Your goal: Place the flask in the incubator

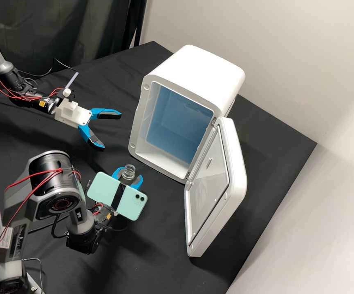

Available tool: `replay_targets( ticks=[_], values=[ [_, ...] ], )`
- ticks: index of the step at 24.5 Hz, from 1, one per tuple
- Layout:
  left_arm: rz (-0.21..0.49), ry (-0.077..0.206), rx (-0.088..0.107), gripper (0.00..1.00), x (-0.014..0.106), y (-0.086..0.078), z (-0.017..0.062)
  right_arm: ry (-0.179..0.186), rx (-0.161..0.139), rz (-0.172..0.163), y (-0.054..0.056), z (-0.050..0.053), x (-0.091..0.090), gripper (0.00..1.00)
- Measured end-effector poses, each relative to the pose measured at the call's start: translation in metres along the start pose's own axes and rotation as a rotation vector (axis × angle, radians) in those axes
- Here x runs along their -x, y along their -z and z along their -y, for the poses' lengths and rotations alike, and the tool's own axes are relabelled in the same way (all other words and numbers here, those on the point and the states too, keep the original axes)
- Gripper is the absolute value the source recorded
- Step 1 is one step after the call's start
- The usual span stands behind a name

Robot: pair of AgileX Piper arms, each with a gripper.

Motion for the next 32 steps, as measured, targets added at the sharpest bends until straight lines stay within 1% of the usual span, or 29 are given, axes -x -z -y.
replay_targets(
  ticks=[5,7,8,13,18,22,25,28,32],
  values=[
    [0.000,0.000,0.000,1.00,0.000,0.000,0.0000,-0.020,-0.005,0.005,-0.005,-0.004,-0.003,0.00],
    [0.000,-0.002,0.000,1.00,0.000,0.000,-0.0006,-0.039,-0.006,0.014,-0.007,-0.008,-0.004,0.00],
    [0.000,-0.001,0.000,1.00,0.000,0.000,-0.0004,-0.042,-0.010,0.019,-0.009,-0.008,-0.005,0.00],
    [0.002,-0.015,-0.002,1.00,0.001,-0.001,-0.0044,-0.071,-0.012,0.034,-0.015,-0.015,-0.008,0.00],
    [0.002,-0.013,-0.002,1.00,0.001,-0.001,-0.0040,-0.082,-0.016,0.044,-0.020,-0.018,-0.010,0.00],
    [0.002,-0.014,-0.002,1.00,0.002,-0.001,-0.0042,-0.100,-0.016,0.052,-0.023,-0.023,-0.011,0.00],
    [0.002,-0.014,-0.002,1.00,0.002,-0.001,-0.0042,-0.131,-0.019,0.071,-0.030,-0.030,-0.012,0.00],
    [0.002,-0.014,-0.002,1.00,0.002,-0.001,-0.0042,-0.153,-0.020,0.096,-0.035,-0.036,-0.014,0.00],
    [0.002,-0.014,-0.002,1.00,0.002,-0.001,-0.0042,-0.188,-0.011,0.100,-0.038,-0.045,-0.019,0.00]
  ],
)
